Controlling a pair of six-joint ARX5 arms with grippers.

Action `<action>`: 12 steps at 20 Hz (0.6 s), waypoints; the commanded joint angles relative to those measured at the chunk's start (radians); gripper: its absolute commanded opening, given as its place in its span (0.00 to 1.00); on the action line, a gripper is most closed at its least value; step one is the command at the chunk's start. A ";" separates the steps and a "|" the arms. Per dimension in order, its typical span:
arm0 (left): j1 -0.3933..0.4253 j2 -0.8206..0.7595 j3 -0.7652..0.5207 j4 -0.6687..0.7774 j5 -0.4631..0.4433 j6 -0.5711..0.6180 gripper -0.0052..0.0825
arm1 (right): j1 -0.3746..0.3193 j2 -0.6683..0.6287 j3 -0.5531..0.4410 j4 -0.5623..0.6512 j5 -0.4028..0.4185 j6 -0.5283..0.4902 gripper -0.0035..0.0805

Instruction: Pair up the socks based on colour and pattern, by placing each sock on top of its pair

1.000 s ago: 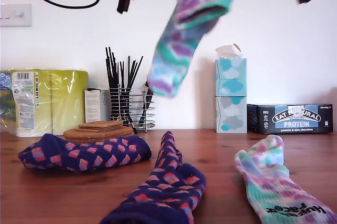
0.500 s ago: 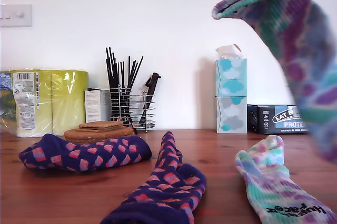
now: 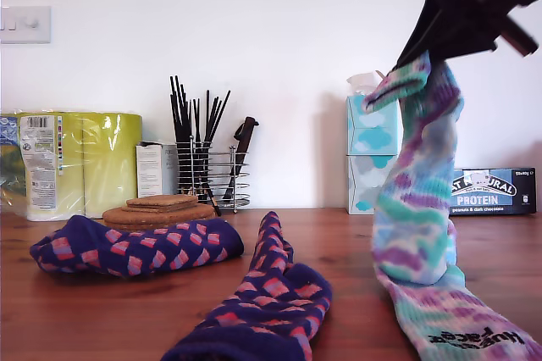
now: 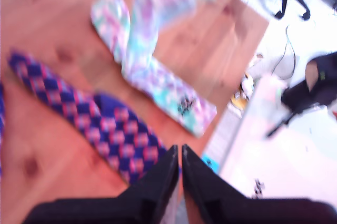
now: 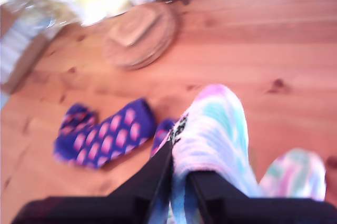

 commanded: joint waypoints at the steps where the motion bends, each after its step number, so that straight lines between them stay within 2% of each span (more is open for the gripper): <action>1: -0.003 -0.005 -0.005 0.009 0.000 -0.011 0.03 | -0.003 0.031 0.102 0.030 -0.006 -0.032 0.03; 4: -0.003 -0.004 -0.005 0.013 -0.007 -0.018 0.03 | -0.022 0.076 0.231 -0.037 -0.008 -0.051 0.03; 6: -0.003 -0.004 -0.005 0.011 -0.008 -0.021 0.03 | -0.023 0.077 0.256 -0.089 -0.007 -0.095 0.03; 9: -0.003 -0.005 -0.005 0.012 -0.008 -0.028 0.03 | -0.023 0.096 0.237 -0.253 -0.007 -0.145 0.03; 12: -0.003 -0.004 -0.005 0.024 -0.013 -0.027 0.03 | 0.022 0.105 0.108 -0.253 -0.067 -0.146 0.03</action>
